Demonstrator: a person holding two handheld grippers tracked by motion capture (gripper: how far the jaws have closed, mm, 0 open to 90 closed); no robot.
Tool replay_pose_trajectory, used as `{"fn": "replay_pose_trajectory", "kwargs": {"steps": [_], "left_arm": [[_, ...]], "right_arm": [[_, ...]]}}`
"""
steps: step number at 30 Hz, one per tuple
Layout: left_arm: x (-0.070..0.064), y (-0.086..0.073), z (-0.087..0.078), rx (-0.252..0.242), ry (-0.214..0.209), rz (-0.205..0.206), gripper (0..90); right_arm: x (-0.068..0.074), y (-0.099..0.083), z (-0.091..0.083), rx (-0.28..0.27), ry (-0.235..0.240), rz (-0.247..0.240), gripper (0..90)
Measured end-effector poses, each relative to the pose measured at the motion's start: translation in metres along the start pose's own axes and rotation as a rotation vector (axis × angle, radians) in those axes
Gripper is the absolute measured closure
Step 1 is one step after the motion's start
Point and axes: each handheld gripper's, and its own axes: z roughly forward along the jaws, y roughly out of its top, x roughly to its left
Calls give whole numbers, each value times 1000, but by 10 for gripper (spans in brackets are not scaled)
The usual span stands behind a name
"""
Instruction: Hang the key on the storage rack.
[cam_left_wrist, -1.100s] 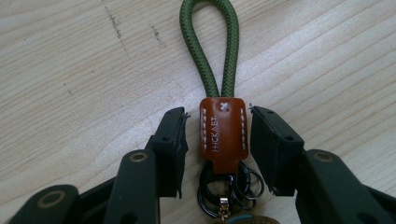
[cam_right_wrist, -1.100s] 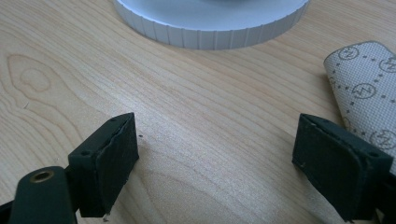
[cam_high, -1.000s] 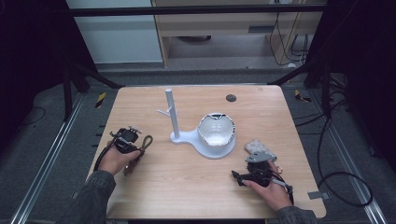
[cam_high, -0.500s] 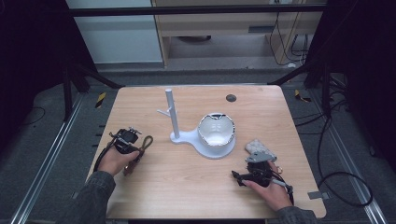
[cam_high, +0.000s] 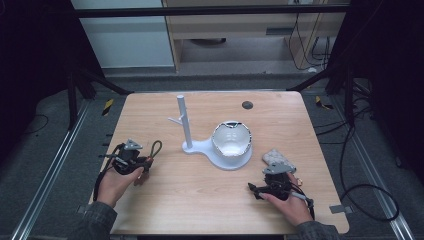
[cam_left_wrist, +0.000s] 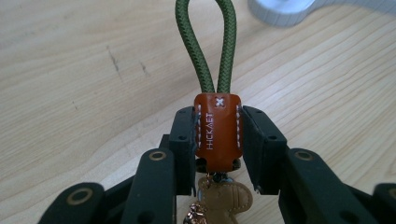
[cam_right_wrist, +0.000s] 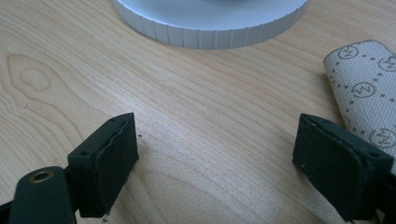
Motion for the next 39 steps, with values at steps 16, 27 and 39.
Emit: {"fn": "replay_pose_trajectory", "kwargs": {"steps": [16,27,39], "left_arm": [[-22,5,-21,-195,-6,17,661],[-39,10,-39,-279,-19,36,661],[-56,15,-58,-365,-35,52,660]], "right_arm": [[0,0,0,1,0,2,136],[0,0,0,1,-1,2,134],[0,0,0,1,-1,2,134]]}}
